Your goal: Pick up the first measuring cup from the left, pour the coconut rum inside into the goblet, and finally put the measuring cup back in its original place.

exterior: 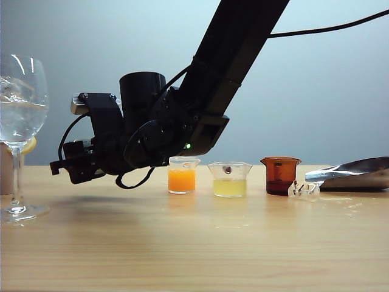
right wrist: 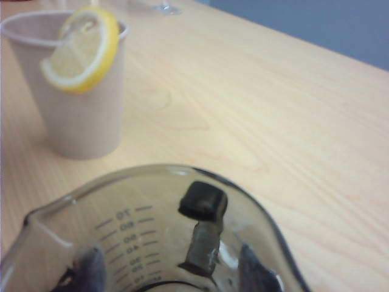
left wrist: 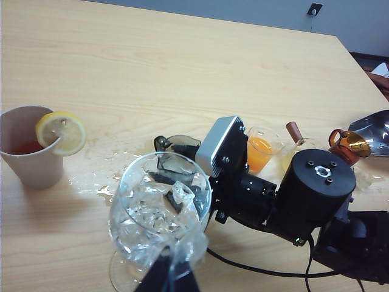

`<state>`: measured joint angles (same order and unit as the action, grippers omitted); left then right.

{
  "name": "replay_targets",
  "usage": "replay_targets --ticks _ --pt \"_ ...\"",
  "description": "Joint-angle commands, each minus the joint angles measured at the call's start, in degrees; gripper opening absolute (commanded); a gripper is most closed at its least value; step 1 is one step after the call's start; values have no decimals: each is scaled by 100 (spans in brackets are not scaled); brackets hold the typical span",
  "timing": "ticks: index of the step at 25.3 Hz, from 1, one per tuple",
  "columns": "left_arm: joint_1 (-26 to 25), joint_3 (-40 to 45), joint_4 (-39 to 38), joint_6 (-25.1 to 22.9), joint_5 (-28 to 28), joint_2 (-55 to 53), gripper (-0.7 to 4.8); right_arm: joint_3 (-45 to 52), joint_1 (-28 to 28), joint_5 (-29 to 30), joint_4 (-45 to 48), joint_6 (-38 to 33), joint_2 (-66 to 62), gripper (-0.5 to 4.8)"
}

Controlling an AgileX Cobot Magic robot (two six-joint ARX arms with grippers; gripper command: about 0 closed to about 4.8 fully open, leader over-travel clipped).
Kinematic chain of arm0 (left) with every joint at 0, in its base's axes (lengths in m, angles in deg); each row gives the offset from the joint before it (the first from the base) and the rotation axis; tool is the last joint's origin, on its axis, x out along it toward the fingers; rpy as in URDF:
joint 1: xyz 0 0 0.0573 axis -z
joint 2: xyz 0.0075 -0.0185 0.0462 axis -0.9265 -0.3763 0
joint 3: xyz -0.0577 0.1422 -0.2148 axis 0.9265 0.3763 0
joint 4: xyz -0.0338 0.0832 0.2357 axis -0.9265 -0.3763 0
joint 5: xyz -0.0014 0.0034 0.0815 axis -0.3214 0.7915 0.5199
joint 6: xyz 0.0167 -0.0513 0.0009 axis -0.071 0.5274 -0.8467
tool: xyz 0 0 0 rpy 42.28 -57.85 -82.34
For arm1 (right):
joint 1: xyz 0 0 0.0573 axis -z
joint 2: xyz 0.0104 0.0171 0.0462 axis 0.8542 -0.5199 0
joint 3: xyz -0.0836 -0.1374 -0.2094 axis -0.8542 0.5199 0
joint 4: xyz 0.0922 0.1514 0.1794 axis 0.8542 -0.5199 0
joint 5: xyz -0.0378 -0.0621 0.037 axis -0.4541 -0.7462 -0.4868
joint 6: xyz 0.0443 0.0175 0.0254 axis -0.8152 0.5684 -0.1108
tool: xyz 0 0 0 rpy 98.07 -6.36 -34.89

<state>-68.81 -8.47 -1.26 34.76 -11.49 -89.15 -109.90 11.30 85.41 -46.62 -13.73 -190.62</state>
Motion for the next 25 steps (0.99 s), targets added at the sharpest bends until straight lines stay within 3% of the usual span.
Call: replay_targets --ticks 1,15,17,18,19,22,24,25 --pt "4 -24 68 15 -24 13 -5 -52 -22 136 87 -4 -46 -2" --pt "4 -24 61 15 -24 13 -5 -50 -2 367 90 -11 -254 3" --pt "4 -24 61 15 -24 13 -5 -50 -2 365 85 -11 -260 129" --pt "4 -24 61 15 -24 13 -5 -50 -2 365 85 -15 -260 237" --pt "4 -24 61 15 -24 11 -5 -52 -2 365 85 -52 -260 285" --pt "4 -24 61 15 -22 11 -5 -50 7 365 85 -81 -258 318" --pt "4 -24 63 13 -22 11 -5 -50 15 365 85 -271 -258 386" --pt "4 -24 66 13 -22 11 -5 -50 15 363 83 -326 -258 392"
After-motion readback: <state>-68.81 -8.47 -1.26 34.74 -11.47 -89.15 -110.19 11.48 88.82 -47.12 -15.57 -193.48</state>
